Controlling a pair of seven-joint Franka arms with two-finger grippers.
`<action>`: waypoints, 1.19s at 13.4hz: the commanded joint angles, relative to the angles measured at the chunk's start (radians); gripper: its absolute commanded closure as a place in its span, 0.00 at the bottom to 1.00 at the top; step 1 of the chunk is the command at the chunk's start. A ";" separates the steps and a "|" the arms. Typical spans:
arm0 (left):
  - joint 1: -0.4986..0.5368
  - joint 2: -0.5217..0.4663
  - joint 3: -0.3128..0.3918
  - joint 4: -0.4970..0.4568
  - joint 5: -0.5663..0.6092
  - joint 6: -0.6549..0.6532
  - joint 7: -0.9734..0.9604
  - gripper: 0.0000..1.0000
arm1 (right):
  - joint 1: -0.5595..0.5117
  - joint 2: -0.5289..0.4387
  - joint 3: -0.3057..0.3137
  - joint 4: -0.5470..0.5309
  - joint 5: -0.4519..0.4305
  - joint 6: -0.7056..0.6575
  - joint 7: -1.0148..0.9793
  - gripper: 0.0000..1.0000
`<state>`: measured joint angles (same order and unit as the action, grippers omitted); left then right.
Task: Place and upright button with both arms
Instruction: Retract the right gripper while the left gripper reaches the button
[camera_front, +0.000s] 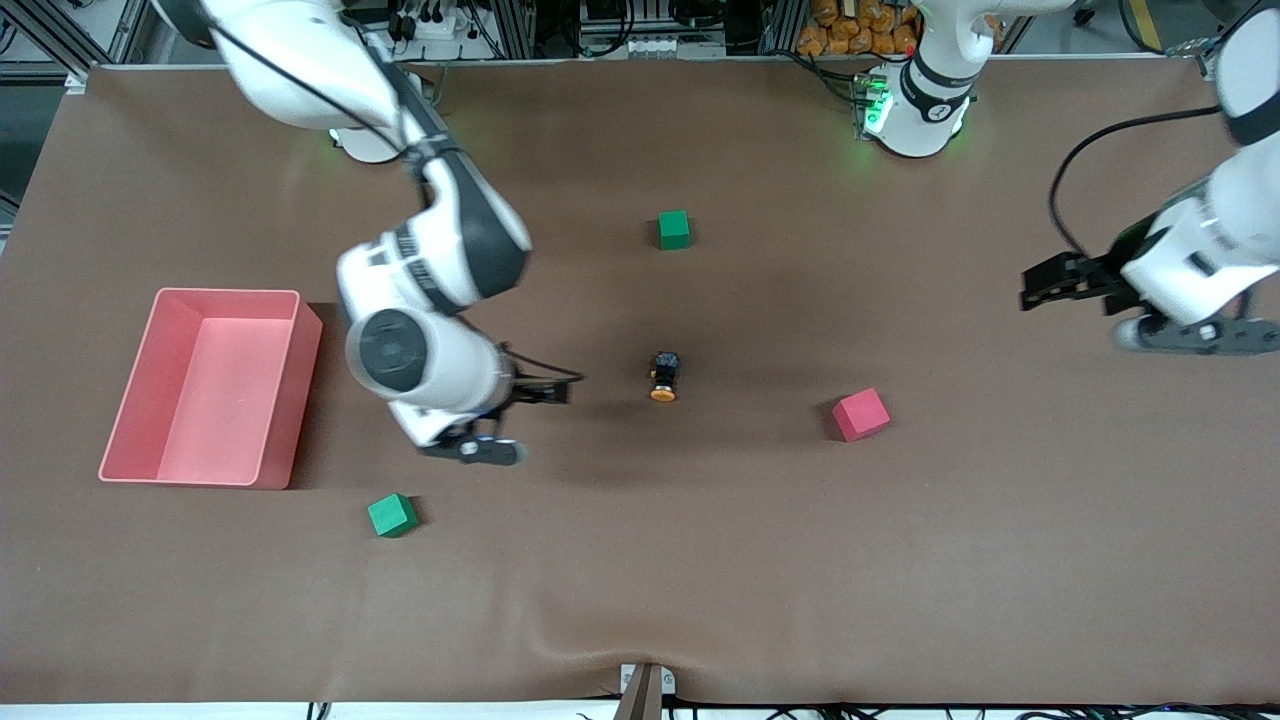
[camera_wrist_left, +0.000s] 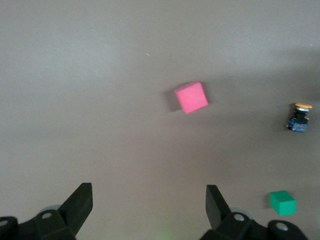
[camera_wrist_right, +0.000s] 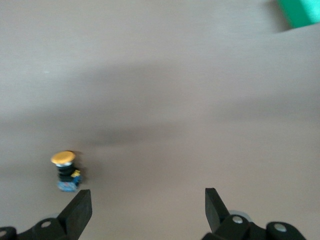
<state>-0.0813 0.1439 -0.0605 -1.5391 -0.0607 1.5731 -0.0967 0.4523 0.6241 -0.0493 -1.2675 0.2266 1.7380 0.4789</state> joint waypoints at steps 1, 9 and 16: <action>-0.061 0.069 -0.010 0.020 -0.005 -0.004 -0.063 0.00 | -0.091 -0.139 0.020 -0.192 -0.064 -0.005 -0.142 0.00; -0.325 0.323 -0.013 0.126 -0.045 0.031 -0.230 0.00 | -0.353 -0.421 0.020 -0.391 -0.220 0.000 -0.385 0.00; -0.449 0.571 -0.016 0.272 -0.159 0.136 -0.380 0.00 | -0.486 -0.616 0.019 -0.429 -0.277 -0.046 -0.687 0.00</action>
<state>-0.4943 0.6576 -0.0816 -1.3547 -0.2038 1.7233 -0.4289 0.0058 0.0570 -0.0510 -1.6600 -0.0127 1.7030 -0.1183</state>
